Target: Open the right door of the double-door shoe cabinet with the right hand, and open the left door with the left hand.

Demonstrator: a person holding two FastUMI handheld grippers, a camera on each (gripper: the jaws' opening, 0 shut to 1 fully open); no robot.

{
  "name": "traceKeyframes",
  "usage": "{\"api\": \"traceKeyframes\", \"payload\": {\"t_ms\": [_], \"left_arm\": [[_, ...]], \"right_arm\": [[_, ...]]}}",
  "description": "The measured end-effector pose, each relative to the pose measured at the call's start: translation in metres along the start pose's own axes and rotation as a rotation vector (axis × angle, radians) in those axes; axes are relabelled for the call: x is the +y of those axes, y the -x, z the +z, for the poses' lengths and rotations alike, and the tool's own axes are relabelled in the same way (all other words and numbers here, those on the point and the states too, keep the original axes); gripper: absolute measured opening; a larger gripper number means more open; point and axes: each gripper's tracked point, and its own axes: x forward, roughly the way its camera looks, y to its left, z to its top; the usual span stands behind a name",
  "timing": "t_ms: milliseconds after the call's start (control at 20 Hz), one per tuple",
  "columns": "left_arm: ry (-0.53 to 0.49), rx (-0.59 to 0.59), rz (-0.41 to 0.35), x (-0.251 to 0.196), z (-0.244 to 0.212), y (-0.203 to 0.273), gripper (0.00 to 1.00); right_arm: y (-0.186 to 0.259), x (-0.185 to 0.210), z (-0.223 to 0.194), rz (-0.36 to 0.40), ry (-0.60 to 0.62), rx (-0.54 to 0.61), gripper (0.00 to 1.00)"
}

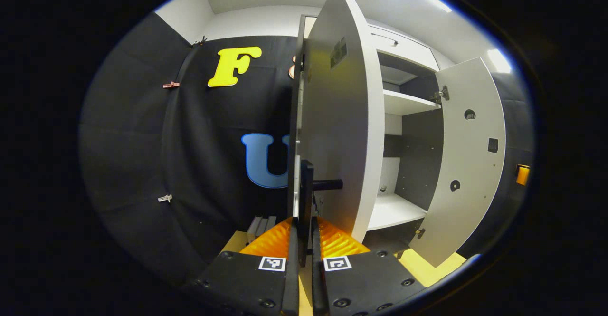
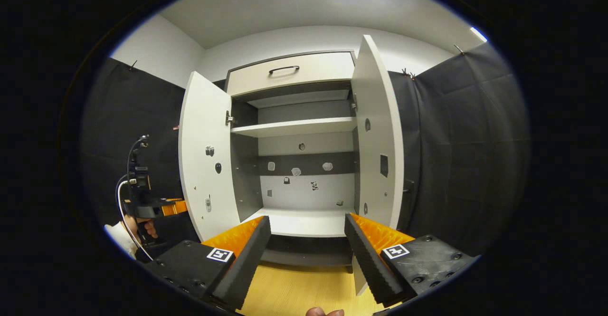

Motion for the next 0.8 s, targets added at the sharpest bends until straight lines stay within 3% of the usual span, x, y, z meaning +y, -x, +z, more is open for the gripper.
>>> {"api": "traceKeyframes", "payload": {"t_ms": [100, 150, 200, 300, 800], "left_arm": [[-0.017, 0.004, 0.034, 0.029, 0.001, 0.002, 0.11], [-0.009, 0.018, 0.003, 0.035, -0.001, -0.001, 0.15], [0.017, 0.035, -0.053, 0.029, -0.005, 0.001, 0.08], [0.036, 0.041, -0.090, 0.025, -0.006, -0.001, 0.13], [0.014, 0.053, -0.039, 0.030, -0.017, -0.008, 0.13]], "right_arm": [[0.000, 0.010, -0.004, 0.019, 0.017, 0.009, 0.98], [-0.001, 0.015, -0.006, 0.028, 0.023, 0.012, 0.98], [-0.001, 0.019, -0.007, 0.035, 0.028, 0.015, 0.98], [-0.002, 0.026, -0.009, 0.045, 0.036, 0.018, 0.98], [-0.004, 0.018, -0.009, 0.023, 0.028, 0.020, 0.98]]}}
